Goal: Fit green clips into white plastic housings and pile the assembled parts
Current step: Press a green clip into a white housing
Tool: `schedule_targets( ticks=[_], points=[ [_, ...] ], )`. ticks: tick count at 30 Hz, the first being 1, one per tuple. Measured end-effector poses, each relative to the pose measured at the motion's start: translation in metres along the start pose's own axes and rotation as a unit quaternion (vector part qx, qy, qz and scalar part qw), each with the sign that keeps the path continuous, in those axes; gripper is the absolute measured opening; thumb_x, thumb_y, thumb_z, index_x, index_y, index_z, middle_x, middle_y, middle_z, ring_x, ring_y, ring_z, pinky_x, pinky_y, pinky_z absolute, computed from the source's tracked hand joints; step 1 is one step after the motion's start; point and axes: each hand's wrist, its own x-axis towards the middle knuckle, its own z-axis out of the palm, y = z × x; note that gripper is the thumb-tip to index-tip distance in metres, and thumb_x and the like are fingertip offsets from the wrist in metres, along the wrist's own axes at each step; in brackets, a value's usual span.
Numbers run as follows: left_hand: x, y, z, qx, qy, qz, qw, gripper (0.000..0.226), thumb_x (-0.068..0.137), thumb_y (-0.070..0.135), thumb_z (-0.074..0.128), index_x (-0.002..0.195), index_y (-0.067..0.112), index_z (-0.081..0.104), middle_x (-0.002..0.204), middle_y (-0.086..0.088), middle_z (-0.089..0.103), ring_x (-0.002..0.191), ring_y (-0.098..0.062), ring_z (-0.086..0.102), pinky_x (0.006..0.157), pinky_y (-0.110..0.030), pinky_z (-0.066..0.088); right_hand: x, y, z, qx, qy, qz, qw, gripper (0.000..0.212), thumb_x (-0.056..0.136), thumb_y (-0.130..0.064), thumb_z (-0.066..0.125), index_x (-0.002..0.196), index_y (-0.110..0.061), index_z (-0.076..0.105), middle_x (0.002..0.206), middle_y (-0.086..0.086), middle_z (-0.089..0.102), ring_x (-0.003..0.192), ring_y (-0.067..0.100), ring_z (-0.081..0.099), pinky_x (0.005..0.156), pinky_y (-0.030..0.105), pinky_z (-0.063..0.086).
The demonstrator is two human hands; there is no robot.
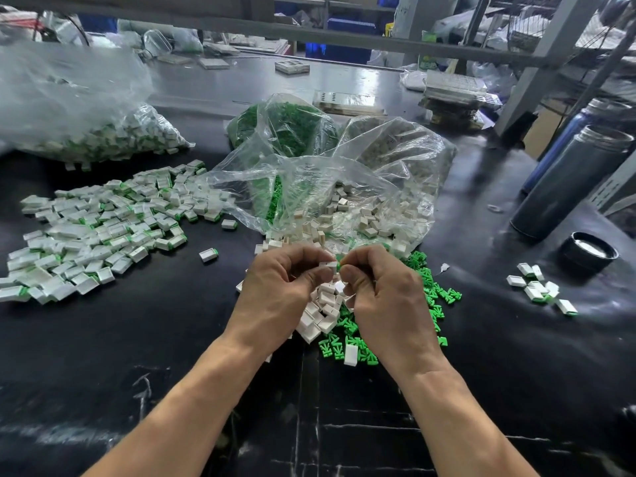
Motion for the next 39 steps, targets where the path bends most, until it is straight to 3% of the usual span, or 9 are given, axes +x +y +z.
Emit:
schedule_targets(
  ticks=[8, 13, 17, 20, 22, 24, 29, 33, 39],
  points=[
    [-0.002, 0.003, 0.000, 0.053, 0.018, 0.021, 0.998, 0.018, 0.090, -0.003, 0.072, 0.094, 0.014, 0.078, 0.085, 0.005, 0.078, 0.079, -0.004, 0.071, 0.068, -0.013, 0.052, -0.002, -0.005, 0.003, -0.043, 0.015, -0.032, 0.998, 0.012, 0.093, -0.001, 0.070, 0.095, -0.013, 0.071, 0.085, -0.003, 0.067, 0.075, 0.011, 0.061, 0.067, 0.020, 0.045],
    [-0.002, 0.005, -0.001, 0.075, 0.022, 0.020, 0.997, 0.019, 0.088, -0.004, 0.074, 0.093, 0.014, 0.078, 0.083, 0.006, 0.077, 0.074, -0.001, 0.069, 0.068, -0.013, 0.052, -0.003, -0.007, 0.004, -0.040, 0.008, -0.033, 0.999, 0.012, 0.094, 0.001, 0.069, 0.097, -0.011, 0.071, 0.087, 0.000, 0.068, 0.076, 0.016, 0.062, 0.069, 0.027, 0.049],
    [-0.002, 0.005, -0.001, 0.097, 0.027, 0.031, 0.994, 0.020, 0.087, -0.004, 0.075, 0.092, 0.014, 0.078, 0.082, 0.006, 0.077, 0.078, -0.006, 0.072, 0.072, -0.023, 0.057, -0.003, -0.008, 0.004, -0.056, 0.010, -0.049, 0.997, 0.012, 0.093, 0.003, 0.069, 0.097, -0.008, 0.071, 0.090, 0.003, 0.069, 0.080, 0.019, 0.063, 0.073, 0.032, 0.052],
    [-0.001, 0.004, 0.000, 0.106, 0.031, 0.037, 0.993, 0.018, 0.087, -0.003, 0.075, 0.092, 0.014, 0.079, 0.083, 0.005, 0.077, 0.082, -0.013, 0.073, 0.079, -0.037, 0.061, -0.004, -0.009, 0.005, -0.063, 0.018, -0.051, 0.997, 0.013, 0.093, 0.003, 0.069, 0.096, -0.009, 0.070, 0.090, 0.001, 0.068, 0.080, 0.016, 0.062, 0.072, 0.026, 0.049],
    [-0.002, 0.004, 0.001, 0.112, 0.032, 0.045, 0.992, 0.019, 0.087, -0.003, 0.075, 0.092, 0.014, 0.079, 0.082, 0.005, 0.077, 0.082, -0.014, 0.073, 0.078, -0.039, 0.061, -0.004, -0.009, 0.006, -0.073, 0.020, -0.052, 0.996, 0.012, 0.093, 0.002, 0.068, 0.097, -0.009, 0.070, 0.089, 0.000, 0.068, 0.079, 0.015, 0.061, 0.070, 0.020, 0.045],
    [-0.002, 0.003, 0.001, 0.104, 0.032, 0.043, 0.993, 0.019, 0.087, -0.004, 0.074, 0.092, 0.013, 0.079, 0.082, 0.005, 0.077, 0.082, -0.014, 0.073, 0.077, -0.036, 0.060, -0.004, -0.009, 0.008, -0.070, 0.024, -0.050, 0.996, 0.010, 0.094, 0.000, 0.069, 0.097, -0.009, 0.070, 0.088, -0.001, 0.067, 0.078, 0.014, 0.061, 0.070, 0.019, 0.044],
    [0.000, 0.004, 0.002, 0.021, 0.025, 0.009, 0.999, 0.016, 0.090, -0.006, 0.071, 0.092, 0.009, 0.077, 0.079, -0.002, 0.076, 0.065, -0.004, 0.065, 0.062, -0.018, 0.051, -0.003, -0.003, 0.006, 0.043, 0.025, 0.008, 0.999, 0.011, 0.095, -0.007, 0.072, 0.094, -0.018, 0.073, 0.081, -0.006, 0.071, 0.072, 0.015, 0.068, 0.067, 0.033, 0.057],
    [0.001, 0.004, 0.002, -0.010, 0.015, -0.005, 1.000, 0.010, 0.091, 0.000, 0.071, 0.092, 0.009, 0.075, 0.076, -0.001, 0.074, 0.061, -0.004, 0.060, 0.059, -0.021, 0.051, -0.003, -0.001, 0.003, 0.145, 0.026, 0.053, 0.988, 0.018, 0.096, -0.009, 0.071, 0.092, -0.026, 0.073, 0.079, -0.005, 0.075, 0.064, 0.016, 0.070, 0.061, 0.031, 0.060],
    [0.001, 0.003, 0.001, 0.014, 0.013, 0.003, 1.000, 0.012, 0.093, 0.003, 0.071, 0.092, 0.014, 0.075, 0.081, 0.002, 0.076, 0.070, -0.003, 0.065, 0.063, -0.015, 0.050, -0.002, 0.001, 0.001, 0.128, 0.016, 0.052, 0.990, 0.016, 0.095, -0.015, 0.073, 0.090, -0.030, 0.071, 0.081, -0.007, 0.075, 0.065, 0.015, 0.070, 0.062, 0.033, 0.062]
  ],
)
